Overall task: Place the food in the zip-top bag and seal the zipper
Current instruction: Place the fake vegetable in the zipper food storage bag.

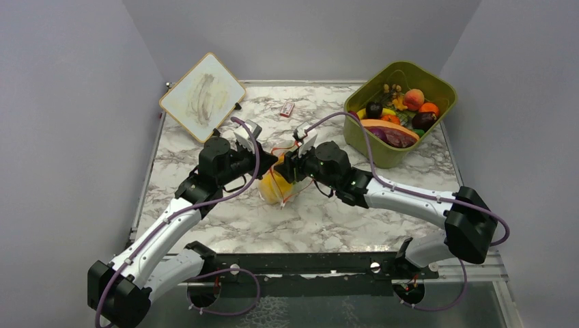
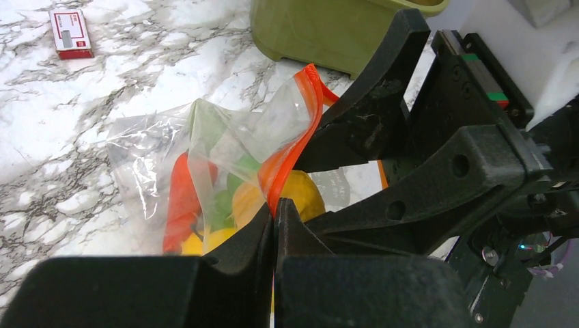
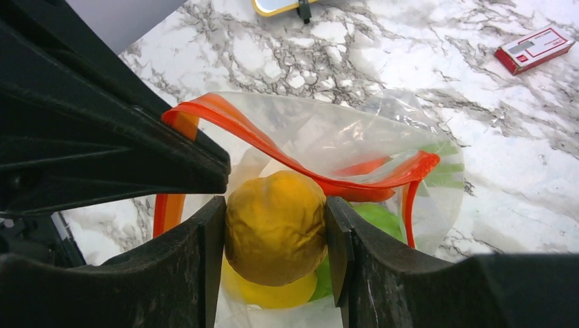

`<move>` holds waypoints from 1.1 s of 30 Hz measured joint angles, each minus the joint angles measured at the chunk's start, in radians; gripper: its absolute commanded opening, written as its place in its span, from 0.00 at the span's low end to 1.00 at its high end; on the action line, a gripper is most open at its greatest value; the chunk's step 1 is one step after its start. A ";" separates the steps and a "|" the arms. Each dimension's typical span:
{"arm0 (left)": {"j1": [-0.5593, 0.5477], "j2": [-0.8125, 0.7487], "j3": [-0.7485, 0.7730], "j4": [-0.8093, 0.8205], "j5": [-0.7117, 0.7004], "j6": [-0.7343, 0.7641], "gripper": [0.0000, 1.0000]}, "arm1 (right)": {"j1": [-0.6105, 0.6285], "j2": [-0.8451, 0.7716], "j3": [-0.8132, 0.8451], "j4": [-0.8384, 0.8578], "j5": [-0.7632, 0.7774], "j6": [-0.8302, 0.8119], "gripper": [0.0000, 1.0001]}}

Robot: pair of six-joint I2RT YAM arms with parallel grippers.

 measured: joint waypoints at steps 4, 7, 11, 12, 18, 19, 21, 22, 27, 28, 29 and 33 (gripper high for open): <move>0.000 -0.005 0.000 0.000 0.000 0.000 0.00 | 0.000 0.019 -0.026 0.068 0.025 0.000 0.49; 0.000 -0.006 0.000 0.000 0.000 0.000 0.00 | 0.000 0.037 -0.041 0.120 0.036 0.000 0.54; 0.000 -0.008 0.000 0.000 -0.001 0.000 0.00 | 0.000 0.064 -0.044 0.165 0.042 0.001 0.64; 0.000 -0.009 0.000 0.000 -0.001 0.000 0.00 | 0.000 0.066 -0.044 0.167 0.041 0.003 0.67; 0.000 -0.015 0.000 0.000 -0.010 0.000 0.00 | 0.000 0.064 -0.025 0.142 0.029 0.015 0.74; 0.000 -0.018 0.000 0.000 -0.013 0.000 0.00 | 0.000 0.058 -0.024 0.134 0.027 0.018 0.74; 0.000 -0.021 0.000 0.000 -0.016 0.000 0.00 | 0.000 0.042 -0.023 0.111 0.023 0.023 0.74; 0.000 -0.021 0.000 0.000 -0.017 0.000 0.00 | 0.000 0.032 -0.021 0.098 0.021 0.025 0.74; 0.001 -0.024 0.000 0.003 -0.031 0.001 0.00 | 0.000 -0.011 0.048 -0.014 0.000 0.022 0.73; 0.002 -0.028 0.000 0.003 -0.040 0.001 0.00 | 0.000 -0.019 0.063 -0.037 -0.006 0.020 0.73; 0.002 -0.034 0.000 0.003 -0.045 0.001 0.00 | 0.000 -0.028 0.078 -0.060 -0.017 0.016 0.73; 0.002 -0.064 -0.001 0.001 -0.051 0.001 0.00 | 0.000 -0.074 0.143 -0.127 -0.048 -0.013 0.72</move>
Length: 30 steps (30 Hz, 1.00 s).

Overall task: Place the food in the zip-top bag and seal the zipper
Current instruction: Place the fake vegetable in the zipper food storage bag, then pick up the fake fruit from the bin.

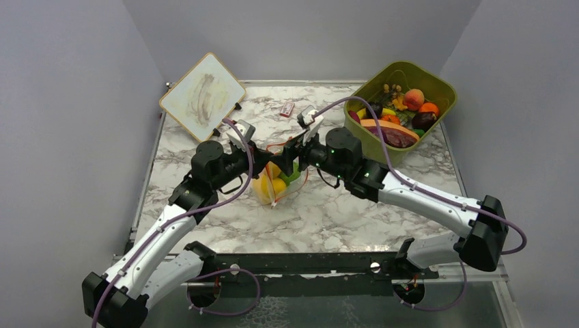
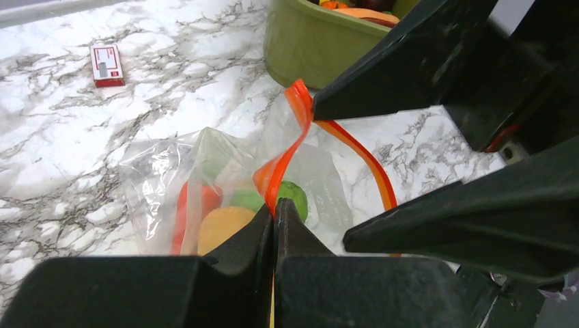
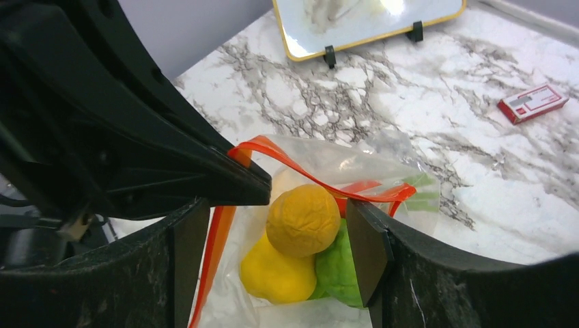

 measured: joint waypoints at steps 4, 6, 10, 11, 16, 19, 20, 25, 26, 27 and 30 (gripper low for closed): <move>0.000 -0.032 0.000 0.000 -0.011 0.000 0.00 | 0.000 -0.033 0.087 -0.080 0.004 -0.040 0.71; 0.000 -0.043 -0.001 0.000 -0.018 0.000 0.00 | 0.000 -0.040 0.126 -0.117 0.035 -0.067 0.71; 0.000 -0.056 -0.006 0.006 -0.022 0.000 0.00 | -0.018 -0.040 0.175 -0.190 0.104 -0.119 0.71; 0.000 -0.057 -0.007 0.006 -0.022 0.000 0.00 | -0.029 -0.040 0.183 -0.209 0.113 -0.129 0.71; 0.000 -0.052 -0.010 0.005 -0.022 0.000 0.00 | -0.137 -0.036 0.210 -0.257 0.166 -0.179 0.70; 0.000 -0.049 -0.010 0.005 -0.021 -0.001 0.00 | -0.206 -0.019 0.235 -0.277 0.203 -0.212 0.68; 0.000 -0.049 -0.010 0.005 -0.021 0.000 0.00 | -0.230 -0.011 0.242 -0.280 0.211 -0.221 0.67; 0.000 -0.048 -0.010 0.005 -0.021 -0.001 0.00 | -0.364 0.030 0.255 -0.291 0.232 -0.248 0.65; 0.000 -0.048 -0.010 0.005 -0.021 -0.001 0.00 | -0.394 0.040 0.256 -0.291 0.232 -0.251 0.65; 0.000 -0.048 -0.010 0.005 -0.021 0.000 0.00 | -0.426 0.051 0.256 -0.292 0.232 -0.251 0.65; 0.000 -0.048 -0.010 0.005 -0.021 0.000 0.00 | -0.543 0.091 0.256 -0.297 0.195 -0.246 0.65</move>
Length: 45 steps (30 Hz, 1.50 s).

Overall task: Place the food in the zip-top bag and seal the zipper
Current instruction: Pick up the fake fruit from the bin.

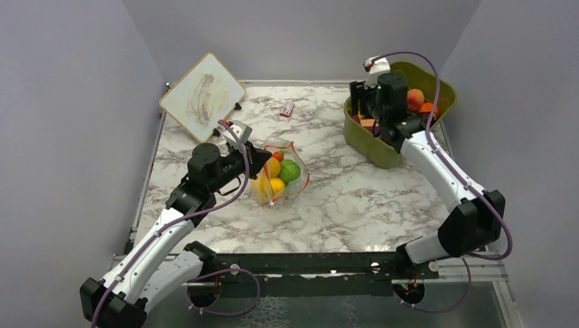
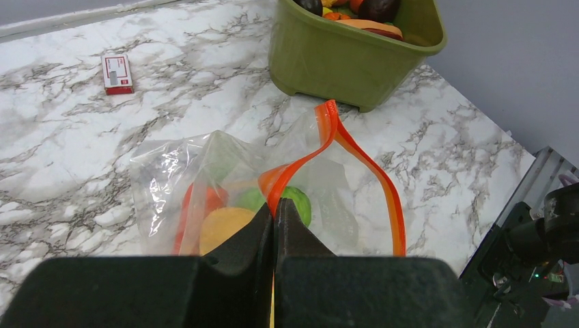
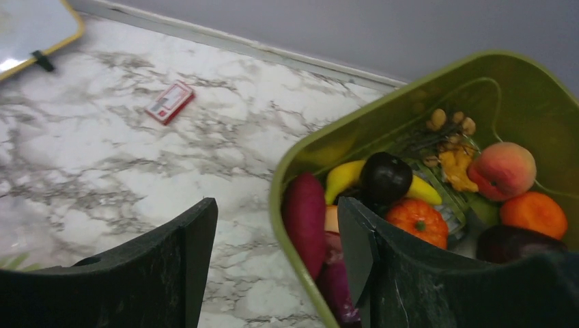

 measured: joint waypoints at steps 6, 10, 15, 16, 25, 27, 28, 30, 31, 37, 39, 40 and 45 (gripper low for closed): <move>0.000 0.000 0.000 0.000 0.000 0.000 0.00 | -0.202 0.105 0.043 -0.023 -0.090 0.029 0.73; 0.000 0.000 0.000 0.000 0.000 0.000 0.00 | -0.272 0.185 0.099 -0.043 -0.130 0.041 0.79; 0.000 0.003 0.000 0.000 0.000 0.000 0.00 | -0.338 0.288 0.159 -0.053 -0.193 0.062 0.81; 0.000 0.004 0.000 0.000 0.000 0.000 0.00 | -0.349 0.309 0.167 -0.053 -0.206 0.071 0.81; 0.000 0.008 0.000 0.000 0.000 0.000 0.00 | -0.442 0.436 0.202 -0.043 -0.294 0.381 0.74; 0.000 0.008 0.000 0.000 0.000 0.000 0.00 | -0.453 0.437 0.185 -0.015 -0.310 0.463 0.72; 0.000 0.008 0.000 0.000 -0.001 0.001 0.00 | -0.458 0.437 0.175 0.005 -0.315 0.497 0.72; 0.000 0.008 0.000 0.000 -0.001 0.001 0.00 | -0.461 0.443 0.163 0.024 -0.326 0.538 0.73; 0.000 0.009 0.000 0.000 -0.001 0.001 0.00 | -0.461 0.451 0.163 0.030 -0.336 0.547 0.74; 0.000 0.011 0.000 -0.001 -0.001 0.002 0.00 | -0.459 0.534 0.209 0.030 -0.386 0.499 0.80; 0.000 0.013 0.000 -0.001 -0.001 0.002 0.00 | -0.457 0.547 0.209 0.025 -0.388 0.474 0.82; 0.000 0.014 0.000 -0.001 0.000 0.002 0.00 | -0.457 0.552 0.210 0.022 -0.388 0.462 0.82; 0.000 0.018 0.000 -0.001 0.000 0.002 0.00 | -0.457 0.565 0.215 0.019 -0.388 0.409 0.83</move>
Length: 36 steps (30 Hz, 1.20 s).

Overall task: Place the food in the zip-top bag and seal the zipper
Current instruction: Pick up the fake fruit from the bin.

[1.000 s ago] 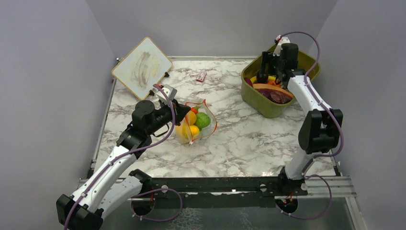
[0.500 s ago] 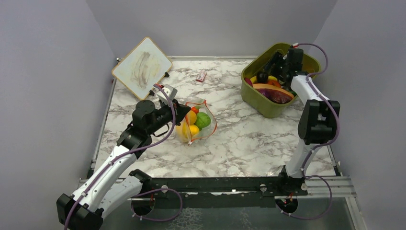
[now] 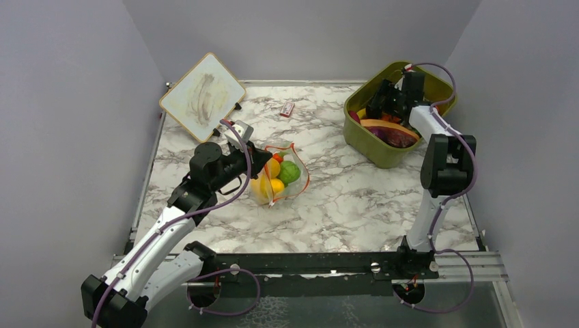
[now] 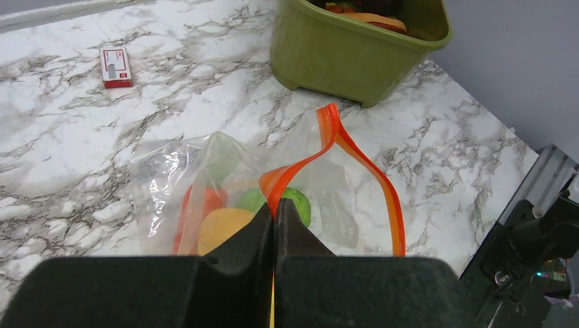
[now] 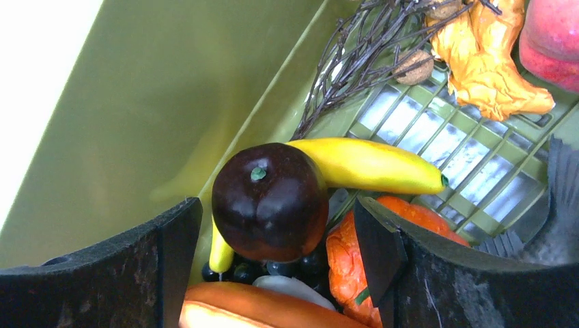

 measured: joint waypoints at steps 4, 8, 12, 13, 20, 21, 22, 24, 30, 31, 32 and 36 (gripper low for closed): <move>0.000 0.000 0.000 0.000 0.000 0.000 0.00 | 0.000 0.027 0.024 -0.002 -0.005 -0.031 0.83; 0.000 0.000 0.000 0.000 0.000 0.000 0.00 | 0.000 0.052 0.034 -0.002 -0.014 -0.054 0.81; 0.000 0.000 0.000 0.000 0.000 0.000 0.00 | 0.000 0.067 0.045 -0.002 -0.019 -0.078 0.72; 0.000 0.000 0.000 0.000 0.000 0.000 0.00 | 0.000 0.067 0.045 -0.003 -0.021 -0.083 0.70; 0.000 0.000 0.000 0.000 0.000 0.000 0.00 | 0.000 0.067 0.045 0.005 -0.027 -0.113 0.55; 0.000 0.000 0.000 0.000 0.000 0.000 0.00 | 0.000 0.067 0.045 0.006 -0.027 -0.116 0.55; 0.000 0.000 0.000 0.000 0.000 0.000 0.00 | 0.000 0.066 0.043 0.008 -0.027 -0.118 0.54; 0.000 0.000 0.000 0.000 0.000 0.000 0.00 | 0.000 0.061 0.035 0.012 -0.027 -0.122 0.54; 0.000 0.000 0.000 0.000 0.000 0.000 0.00 | 0.000 0.016 0.006 0.011 -0.026 -0.130 0.51; 0.000 0.000 0.000 0.000 0.000 0.000 0.00 | 0.000 0.002 0.002 0.011 -0.026 -0.132 0.50; 0.000 0.000 0.000 0.000 0.000 0.000 0.00 | 0.000 -0.013 -0.004 0.011 -0.026 -0.134 0.50; 0.000 0.000 0.000 0.000 0.000 0.000 0.00 | 0.000 -0.087 -0.035 0.011 -0.026 -0.135 0.50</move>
